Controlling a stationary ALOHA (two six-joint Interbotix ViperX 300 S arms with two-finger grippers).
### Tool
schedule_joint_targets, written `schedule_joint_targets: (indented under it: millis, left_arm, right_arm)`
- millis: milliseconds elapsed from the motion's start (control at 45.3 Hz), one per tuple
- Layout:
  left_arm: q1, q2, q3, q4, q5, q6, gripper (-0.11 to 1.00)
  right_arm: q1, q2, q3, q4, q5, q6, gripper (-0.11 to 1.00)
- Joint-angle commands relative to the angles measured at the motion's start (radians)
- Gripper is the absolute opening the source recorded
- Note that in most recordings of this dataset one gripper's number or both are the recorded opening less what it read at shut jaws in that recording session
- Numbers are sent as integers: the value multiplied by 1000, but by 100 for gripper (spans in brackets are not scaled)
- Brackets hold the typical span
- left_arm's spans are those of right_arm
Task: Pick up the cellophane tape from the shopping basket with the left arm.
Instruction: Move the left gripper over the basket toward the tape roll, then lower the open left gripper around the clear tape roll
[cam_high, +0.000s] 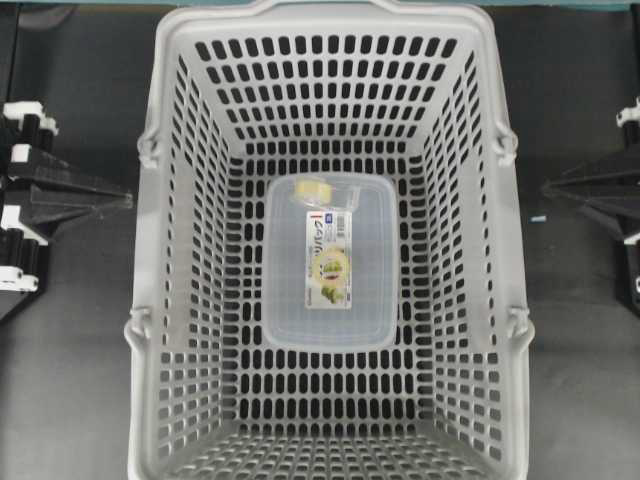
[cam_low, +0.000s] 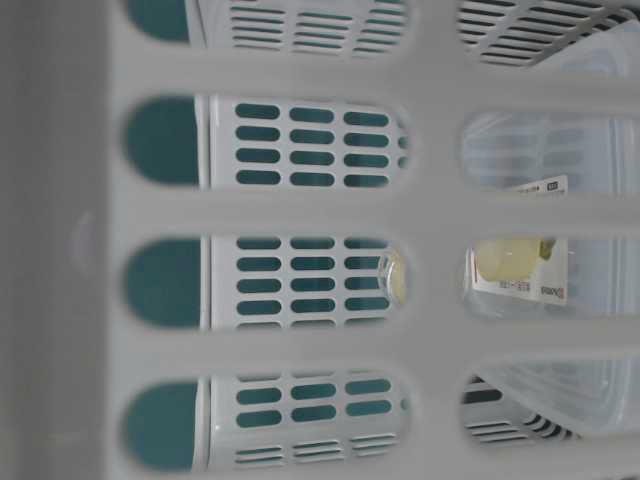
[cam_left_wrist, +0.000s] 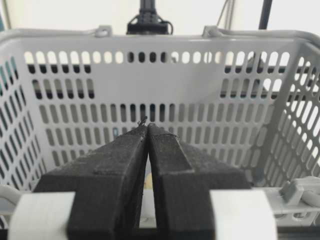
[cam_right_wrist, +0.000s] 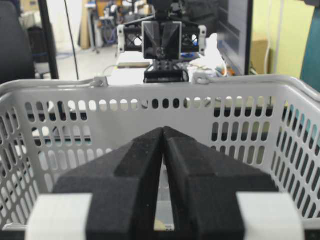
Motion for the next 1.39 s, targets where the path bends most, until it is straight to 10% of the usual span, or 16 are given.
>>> schedule_joint_targets:
  millis: [0,817,1104,1368]
  left_arm:
    - [2,14,-71,43,54,-12,6]
    - [-15,546,-765,44,937,2,0]
    - [-15,753,-933,43,1071,-2,2]
    - [-28,930,-1052,43,1150,-2,72]
  right_arm:
    - [0,11,-20,3,-9,5,1]
    - [-6,-11,-35,11,138,17,4]
    - [-5,-41,-41,11,158,15,70]
    - [-6,-44,-40,9,175,14,73]
